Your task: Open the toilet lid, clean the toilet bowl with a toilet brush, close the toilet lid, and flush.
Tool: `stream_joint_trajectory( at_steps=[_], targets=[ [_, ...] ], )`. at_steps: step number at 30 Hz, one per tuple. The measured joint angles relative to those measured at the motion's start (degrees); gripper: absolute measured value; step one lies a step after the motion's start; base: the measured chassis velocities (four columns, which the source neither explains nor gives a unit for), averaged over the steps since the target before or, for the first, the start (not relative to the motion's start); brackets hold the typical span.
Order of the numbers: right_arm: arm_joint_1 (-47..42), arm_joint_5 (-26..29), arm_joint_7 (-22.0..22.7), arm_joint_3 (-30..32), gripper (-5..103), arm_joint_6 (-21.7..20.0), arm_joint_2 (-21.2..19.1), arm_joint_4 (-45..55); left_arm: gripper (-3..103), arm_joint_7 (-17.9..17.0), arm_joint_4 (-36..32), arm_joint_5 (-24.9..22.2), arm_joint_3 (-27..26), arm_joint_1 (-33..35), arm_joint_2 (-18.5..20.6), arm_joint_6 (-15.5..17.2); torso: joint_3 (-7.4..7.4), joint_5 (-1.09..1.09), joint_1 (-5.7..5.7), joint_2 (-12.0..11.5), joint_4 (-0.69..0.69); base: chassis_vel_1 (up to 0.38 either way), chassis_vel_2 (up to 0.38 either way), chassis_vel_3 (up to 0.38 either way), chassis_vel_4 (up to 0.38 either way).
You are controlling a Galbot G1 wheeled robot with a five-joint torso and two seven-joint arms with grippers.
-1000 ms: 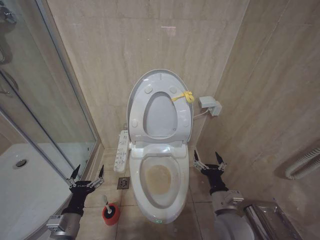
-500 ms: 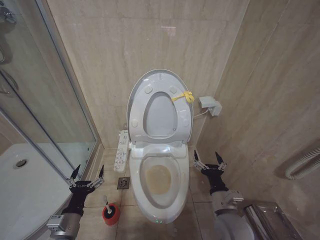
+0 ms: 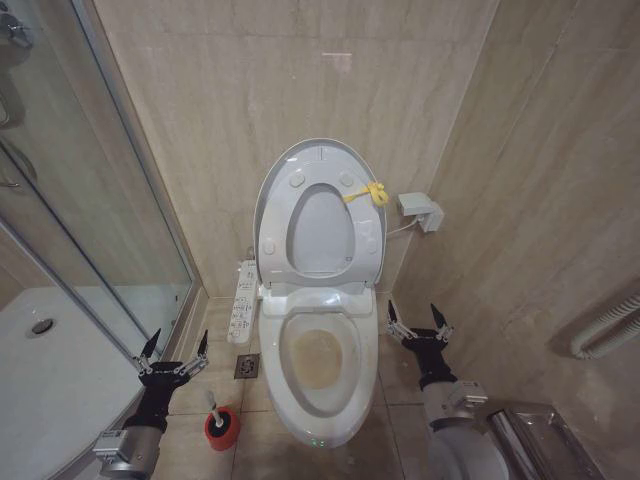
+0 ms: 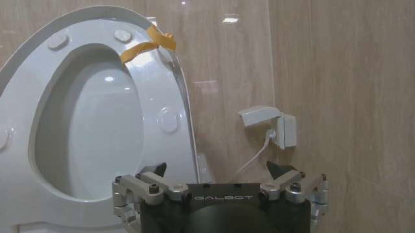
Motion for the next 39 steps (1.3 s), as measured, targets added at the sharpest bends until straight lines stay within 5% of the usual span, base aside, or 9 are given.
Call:
stream_joint_trajectory(
  at_steps=[23, 39],
  targets=[
    [-0.5, 0.0, 0.0, 0.2, 100, 0.0, 0.1, 0.1, 100, 0.0, 0.0, 0.0, 0.0, 0.0, 0.0, 0.0, 0.0, 0.0, 0.0, 0.0, 0.02, 0.0, 0.0, 0.0, 0.0],
    [-24.4, -6.1, -2.2, 9.6, 100, 4.5, 4.5, 9.3, 100, 0.0, 0.0, 0.0, 0.0, 0.0, 0.0, 0.0, -0.01, 0.0, 0.0, 0.0, 0.0, 0.0, 0.0, 0.0, 0.0]
  ],
)
